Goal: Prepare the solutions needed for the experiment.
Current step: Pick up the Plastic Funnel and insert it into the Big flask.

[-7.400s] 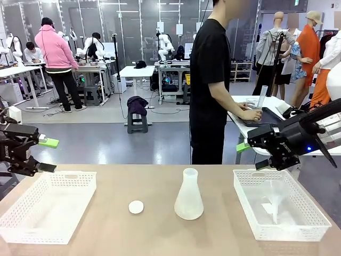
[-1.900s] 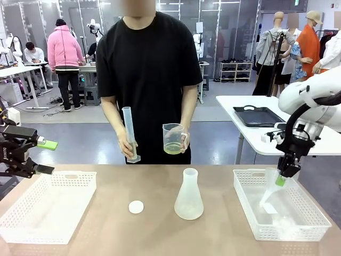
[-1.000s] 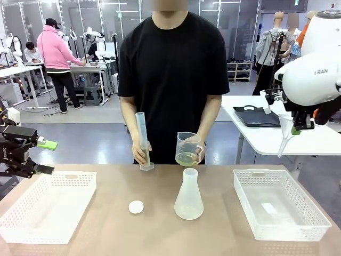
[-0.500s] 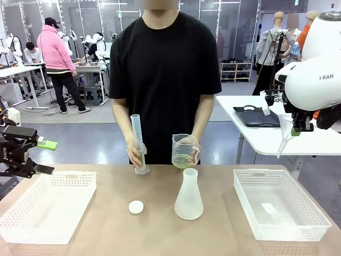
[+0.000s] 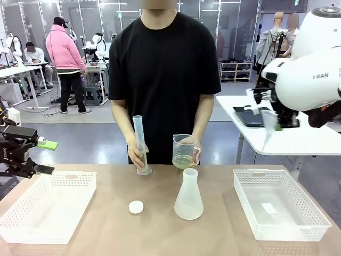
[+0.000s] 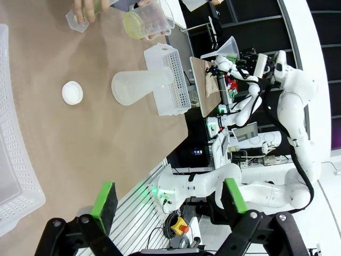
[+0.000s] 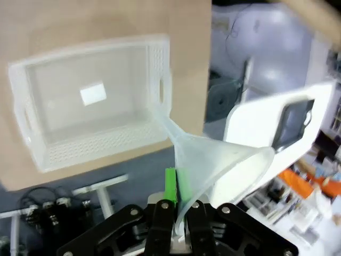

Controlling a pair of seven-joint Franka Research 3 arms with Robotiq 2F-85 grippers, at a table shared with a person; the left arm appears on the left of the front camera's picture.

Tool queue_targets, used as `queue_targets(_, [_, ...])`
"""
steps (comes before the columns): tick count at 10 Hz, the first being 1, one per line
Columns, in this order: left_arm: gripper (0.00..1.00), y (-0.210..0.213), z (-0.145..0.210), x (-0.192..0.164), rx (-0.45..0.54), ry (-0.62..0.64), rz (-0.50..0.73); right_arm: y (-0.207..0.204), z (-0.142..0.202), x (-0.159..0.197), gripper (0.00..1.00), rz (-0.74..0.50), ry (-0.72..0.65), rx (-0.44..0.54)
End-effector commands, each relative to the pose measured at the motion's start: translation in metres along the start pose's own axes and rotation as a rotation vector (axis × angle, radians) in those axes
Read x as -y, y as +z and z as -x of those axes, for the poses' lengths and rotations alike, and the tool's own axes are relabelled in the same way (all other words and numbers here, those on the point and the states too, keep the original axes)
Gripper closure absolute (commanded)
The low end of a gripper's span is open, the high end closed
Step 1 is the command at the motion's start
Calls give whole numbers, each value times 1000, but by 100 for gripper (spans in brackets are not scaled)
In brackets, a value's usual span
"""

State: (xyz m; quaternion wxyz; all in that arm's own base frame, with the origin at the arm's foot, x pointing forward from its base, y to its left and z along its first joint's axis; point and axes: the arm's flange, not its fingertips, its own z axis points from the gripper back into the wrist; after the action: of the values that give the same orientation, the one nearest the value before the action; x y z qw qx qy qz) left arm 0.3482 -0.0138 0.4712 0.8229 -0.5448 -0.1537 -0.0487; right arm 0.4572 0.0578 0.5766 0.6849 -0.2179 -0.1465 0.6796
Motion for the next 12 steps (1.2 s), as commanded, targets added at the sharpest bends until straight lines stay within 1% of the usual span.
queue_targets(1, [0, -1, -2, 3, 8, 4, 23, 19, -28, -18, 97, 67, 169, 115])
queue_targets(3, [0, -1, -2, 3, 8, 4, 23, 42, -71, -37, 97, 132, 360, 176])
queue_targets(4, [0, -1, -2, 3, 8, 4, 23, 50, -91, -45, 97, 161, 414, 201])
queue_targets(6, [0, -1, -2, 3, 8, 4, 23, 55, -126, -59, 97, 201, 570, 245])
queue_targets(7, [0, -1, -2, 3, 8, 4, 23, 53, -138, -63, 97, 222, 629, 258])
queue_targets(9, [0, -1, -2, 3, 8, 4, 23, 52, -153, -68, 97, 287, 703, 316])
queue_targets(10, [0, -1, -2, 3, 8, 4, 23, 50, -159, -70, 97, 288, 725, 319])
queue_targets(11, [0, -1, -2, 3, 8, 4, 23, 47, -160, -69, 97, 299, 749, 315])
queue_targets(12, [0, -1, -2, 3, 8, 4, 23, 59, -164, -71, 97, 267, 691, 272])
